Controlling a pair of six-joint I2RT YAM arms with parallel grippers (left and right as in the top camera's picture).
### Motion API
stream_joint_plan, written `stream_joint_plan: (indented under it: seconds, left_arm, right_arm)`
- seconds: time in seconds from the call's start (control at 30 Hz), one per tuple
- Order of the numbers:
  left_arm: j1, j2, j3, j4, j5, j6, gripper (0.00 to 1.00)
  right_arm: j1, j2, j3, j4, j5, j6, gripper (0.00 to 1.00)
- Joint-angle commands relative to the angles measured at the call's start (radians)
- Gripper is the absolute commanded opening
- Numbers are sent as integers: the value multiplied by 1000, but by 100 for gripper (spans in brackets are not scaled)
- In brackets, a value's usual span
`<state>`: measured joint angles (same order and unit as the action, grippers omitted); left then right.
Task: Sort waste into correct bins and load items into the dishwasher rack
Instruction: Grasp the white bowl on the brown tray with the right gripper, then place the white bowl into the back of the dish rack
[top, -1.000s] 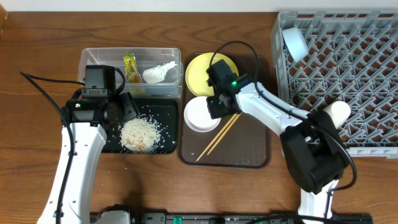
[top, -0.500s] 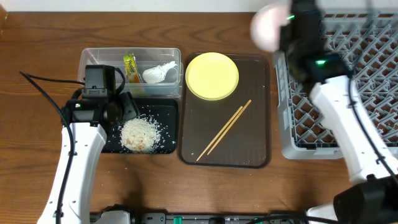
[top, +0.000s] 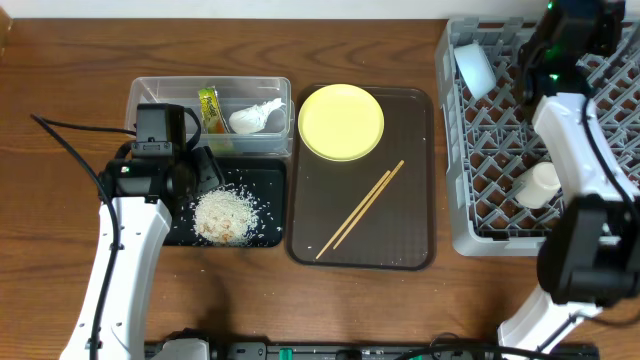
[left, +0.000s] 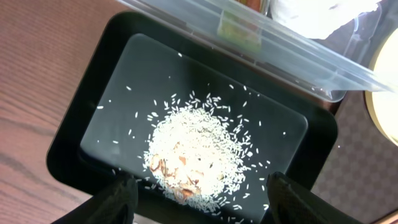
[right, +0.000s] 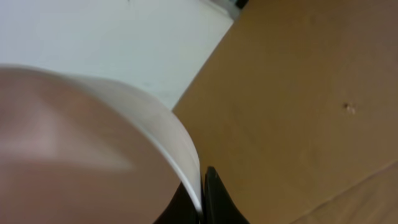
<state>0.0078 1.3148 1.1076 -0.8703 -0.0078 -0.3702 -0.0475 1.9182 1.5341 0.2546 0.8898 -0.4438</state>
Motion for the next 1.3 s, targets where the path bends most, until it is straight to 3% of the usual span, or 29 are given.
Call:
stream_joint_plan:
  seconds: [0.0,0.23,0.5,0.67,0.97,1.13,1.23,1.27]
  left_arm:
    - [3,-2,9,-4,-19,-13,70]
    - [3,-2,9,-4,-19,-13,70]
    - [3,-2,9,-3,-19,-13,70]
    - [3,-2,9,-3,-19,-13,70]
    - [3,-2,9,-3,-19,-13,70]
    - [3,-2,9,-3,-19,-13,70]
    - [3,-2,9,-3,-19,-13,70]
    - [3,-2,9,-3,-19,-13,70]
  right_arm:
    - [-12,98,-2,100,42,-189,1]
    - [-10,262,-2,391,52,-408,1]
    - [10,340,-2,353,61,-372,1]
    - [41,375,-5,304,106,-312,1]
    - [97,373,-8,167,297,-33,2]
    - [118,352,-8,-96,260,167,26]
    - [116,317,-7,-334,95,368,42]
    - [113,304,-7,-376,56,408,43]
